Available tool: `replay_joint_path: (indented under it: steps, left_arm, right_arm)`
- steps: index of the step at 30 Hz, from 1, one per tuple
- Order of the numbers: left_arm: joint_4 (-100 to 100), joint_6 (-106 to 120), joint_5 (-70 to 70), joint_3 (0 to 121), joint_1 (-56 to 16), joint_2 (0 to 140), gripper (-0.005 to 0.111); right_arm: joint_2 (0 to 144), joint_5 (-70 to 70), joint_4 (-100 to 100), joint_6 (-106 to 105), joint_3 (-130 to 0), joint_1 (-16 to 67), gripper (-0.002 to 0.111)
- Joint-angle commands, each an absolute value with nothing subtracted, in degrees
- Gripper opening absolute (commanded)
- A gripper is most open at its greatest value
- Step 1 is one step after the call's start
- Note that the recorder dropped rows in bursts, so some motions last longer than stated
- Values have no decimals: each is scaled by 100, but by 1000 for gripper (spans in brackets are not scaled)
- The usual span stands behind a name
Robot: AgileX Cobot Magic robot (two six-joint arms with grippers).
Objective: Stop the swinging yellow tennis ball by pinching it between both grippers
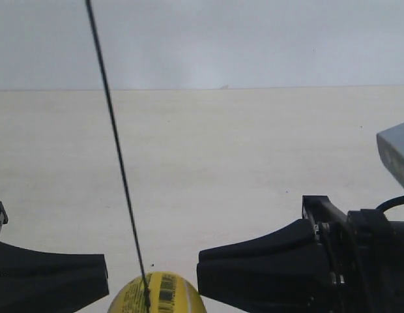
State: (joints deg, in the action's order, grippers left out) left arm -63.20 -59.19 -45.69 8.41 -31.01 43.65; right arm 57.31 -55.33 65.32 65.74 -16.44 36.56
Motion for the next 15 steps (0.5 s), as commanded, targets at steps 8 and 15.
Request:
replay_joint_path:
  steps: [8,15]
  left_arm:
    - [-6367,-6013,-4842,857,-3117,4342,5]
    - [-6431,-6067,-4842,793,-3117,4342,5]
  right_arm:
    - [5725,-5610,6544,6587,-1675,3670,0]
    - [5725,-5577,6682,6607,-1675,3670,0]
